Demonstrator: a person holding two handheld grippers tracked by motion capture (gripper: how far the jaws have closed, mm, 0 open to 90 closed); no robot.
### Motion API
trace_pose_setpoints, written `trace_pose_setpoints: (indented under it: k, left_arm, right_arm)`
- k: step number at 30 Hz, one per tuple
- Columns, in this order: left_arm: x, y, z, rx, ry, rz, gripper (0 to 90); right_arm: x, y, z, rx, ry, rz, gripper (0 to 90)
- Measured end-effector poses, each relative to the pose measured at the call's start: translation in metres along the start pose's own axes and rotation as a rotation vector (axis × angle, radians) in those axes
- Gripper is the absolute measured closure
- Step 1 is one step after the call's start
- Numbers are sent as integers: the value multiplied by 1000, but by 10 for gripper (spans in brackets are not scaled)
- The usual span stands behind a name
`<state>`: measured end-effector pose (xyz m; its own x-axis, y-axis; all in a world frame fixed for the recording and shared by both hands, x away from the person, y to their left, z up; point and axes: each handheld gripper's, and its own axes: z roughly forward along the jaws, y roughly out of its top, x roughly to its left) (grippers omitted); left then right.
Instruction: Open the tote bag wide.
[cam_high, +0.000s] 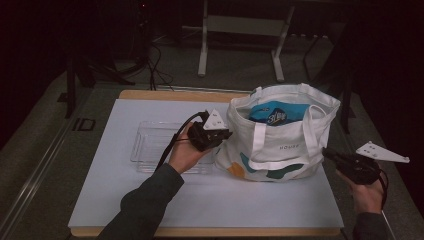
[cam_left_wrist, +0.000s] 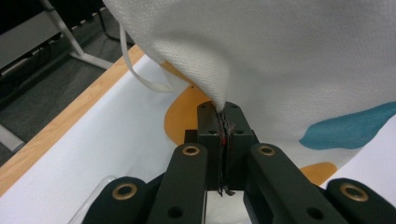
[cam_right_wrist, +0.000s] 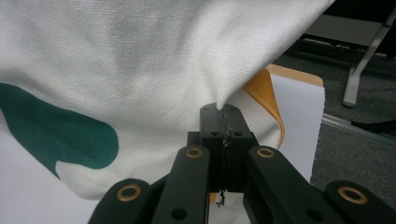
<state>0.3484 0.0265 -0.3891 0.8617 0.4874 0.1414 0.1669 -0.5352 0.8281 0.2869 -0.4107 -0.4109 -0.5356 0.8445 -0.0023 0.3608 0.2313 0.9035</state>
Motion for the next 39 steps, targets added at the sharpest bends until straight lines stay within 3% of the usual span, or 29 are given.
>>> trace_pose_setpoints:
  k: [14, 17, 30, 39]
  left_arm:
    - [-14, -12, 5, 13, 11, 17, 884]
    - [-18, -15, 8, 30, 22, 38, 884]
    - [-27, -32, 22, 62, 35, 44, 885]
    - [-27, -40, 25, 60, 24, 26, 886]
  right_arm:
    - [3, -22, 0, 24, 24, 8, 898]
    - [5, -30, 4, 43, 28, 6, 898]
    - [8, -52, 18, 108, 22, 24, 898]
    - [7, -64, 21, 112, 19, 58, 898]
